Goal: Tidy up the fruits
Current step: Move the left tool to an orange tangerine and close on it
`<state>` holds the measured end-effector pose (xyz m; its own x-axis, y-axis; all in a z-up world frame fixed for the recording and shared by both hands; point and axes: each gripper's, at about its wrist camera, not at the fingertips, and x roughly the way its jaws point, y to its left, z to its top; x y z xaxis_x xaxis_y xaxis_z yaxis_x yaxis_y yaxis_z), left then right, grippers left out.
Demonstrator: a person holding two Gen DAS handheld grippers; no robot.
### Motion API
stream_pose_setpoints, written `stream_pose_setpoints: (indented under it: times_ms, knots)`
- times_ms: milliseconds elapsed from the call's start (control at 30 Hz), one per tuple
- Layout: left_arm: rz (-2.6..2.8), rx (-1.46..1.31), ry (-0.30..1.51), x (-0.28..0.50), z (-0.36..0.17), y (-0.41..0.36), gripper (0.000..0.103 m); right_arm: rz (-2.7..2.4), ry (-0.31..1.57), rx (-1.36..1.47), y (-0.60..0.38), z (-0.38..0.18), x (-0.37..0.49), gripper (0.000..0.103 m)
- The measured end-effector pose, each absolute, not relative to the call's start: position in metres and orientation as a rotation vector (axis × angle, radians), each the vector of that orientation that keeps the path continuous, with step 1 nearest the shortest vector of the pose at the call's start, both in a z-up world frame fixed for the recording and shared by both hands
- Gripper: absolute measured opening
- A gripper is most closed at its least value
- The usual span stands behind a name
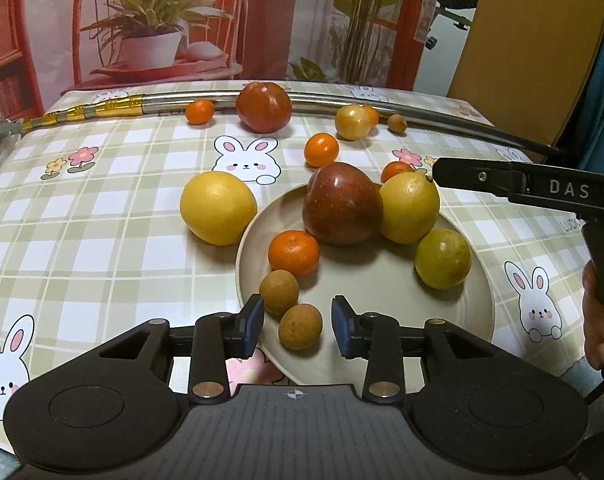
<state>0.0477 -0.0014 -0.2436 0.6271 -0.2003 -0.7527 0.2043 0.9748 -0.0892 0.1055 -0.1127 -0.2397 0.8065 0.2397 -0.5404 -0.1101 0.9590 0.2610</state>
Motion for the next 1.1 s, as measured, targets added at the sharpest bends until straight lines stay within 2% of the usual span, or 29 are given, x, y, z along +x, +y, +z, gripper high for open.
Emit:
stream_pose_setpoints:
  times_ms: [167, 467, 533, 600, 833, 1100]
  knots:
    - [-0.207, 0.013, 0.85, 0.045, -0.242, -0.001, 0.048, 0.177, 0.597, 0.257, -0.12, -0.24, 0.102, 0.064]
    - [-0.185, 0.0, 0.839, 0.045, -0.24, 0.003, 0.048, 0.16, 0.594, 0.278, -0.123, -0.242, 0.099, 0.064]
    - [-0.181, -0.003, 0.838, 0.045, -0.24, 0.004, 0.052, 0.16, 0.594, 0.281, -0.124, -0.242, 0.099, 0.064]
    - [-0.174, -0.018, 0.832, 0.045, -0.239, 0.006, 0.062, 0.16, 0.594, 0.281, -0.124, -0.242, 0.099, 0.064]
    - [-0.111, -0.016, 0.806, 0.053, -0.227, 0.02, 0.062, 0.157, 0.585, 0.283, -0.125, -0.242, 0.099, 0.064]
    - [-0.074, -0.05, 0.738, 0.092, -0.181, 0.055, 0.062, 0.124, 0.56, 0.268, -0.138, -0.235, 0.102, 0.064]
